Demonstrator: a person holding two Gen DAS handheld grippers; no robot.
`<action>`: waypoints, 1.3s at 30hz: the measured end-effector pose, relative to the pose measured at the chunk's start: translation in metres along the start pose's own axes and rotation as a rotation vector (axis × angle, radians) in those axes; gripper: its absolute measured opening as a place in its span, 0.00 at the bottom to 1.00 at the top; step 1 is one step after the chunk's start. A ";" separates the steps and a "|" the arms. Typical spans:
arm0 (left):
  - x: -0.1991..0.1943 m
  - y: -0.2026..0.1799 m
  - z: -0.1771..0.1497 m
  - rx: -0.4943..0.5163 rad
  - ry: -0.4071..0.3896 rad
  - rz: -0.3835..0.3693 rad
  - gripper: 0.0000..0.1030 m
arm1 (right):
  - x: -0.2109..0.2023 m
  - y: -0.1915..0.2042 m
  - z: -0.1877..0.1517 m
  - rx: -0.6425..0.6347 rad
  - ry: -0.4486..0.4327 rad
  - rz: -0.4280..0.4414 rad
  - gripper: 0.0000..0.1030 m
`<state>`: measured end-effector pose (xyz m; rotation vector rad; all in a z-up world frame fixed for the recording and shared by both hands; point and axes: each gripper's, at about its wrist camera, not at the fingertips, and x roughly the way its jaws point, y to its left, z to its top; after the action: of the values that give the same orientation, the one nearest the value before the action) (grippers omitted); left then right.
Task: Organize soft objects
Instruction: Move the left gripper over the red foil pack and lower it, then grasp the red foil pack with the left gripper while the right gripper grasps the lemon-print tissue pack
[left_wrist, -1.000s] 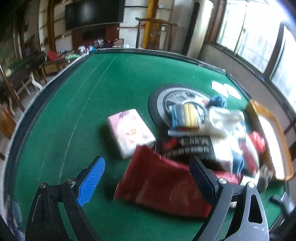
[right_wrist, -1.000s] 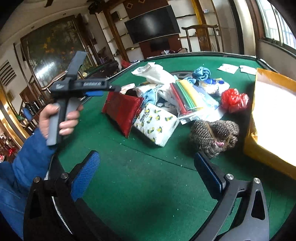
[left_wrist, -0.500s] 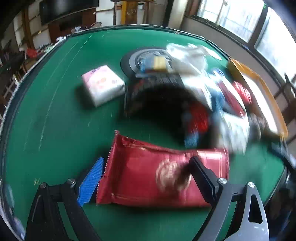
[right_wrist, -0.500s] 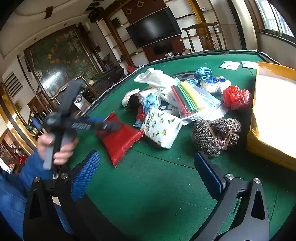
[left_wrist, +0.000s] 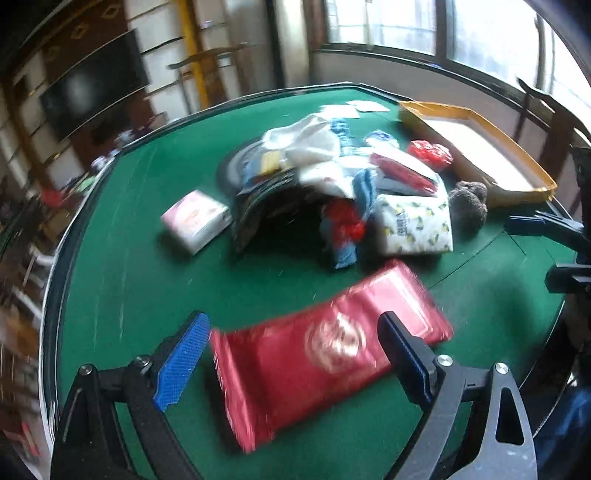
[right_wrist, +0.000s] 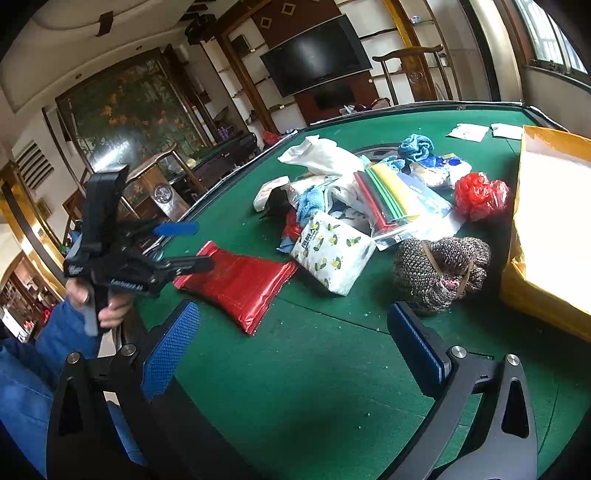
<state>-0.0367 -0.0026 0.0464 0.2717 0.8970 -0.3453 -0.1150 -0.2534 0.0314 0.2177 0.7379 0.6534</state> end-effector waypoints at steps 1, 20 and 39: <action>0.003 -0.001 0.001 0.025 0.005 -0.009 0.90 | 0.000 -0.001 0.000 0.001 0.001 0.003 1.00; 0.002 -0.062 -0.040 0.367 0.149 -0.130 0.90 | 0.001 -0.003 -0.001 0.009 0.005 0.022 1.00; -0.005 0.019 -0.060 -0.183 0.117 0.040 0.67 | 0.030 0.047 0.035 -0.382 0.163 -0.222 0.76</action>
<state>-0.0751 0.0376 0.0163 0.1424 1.0302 -0.2098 -0.0963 -0.1967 0.0594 -0.2684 0.7650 0.5915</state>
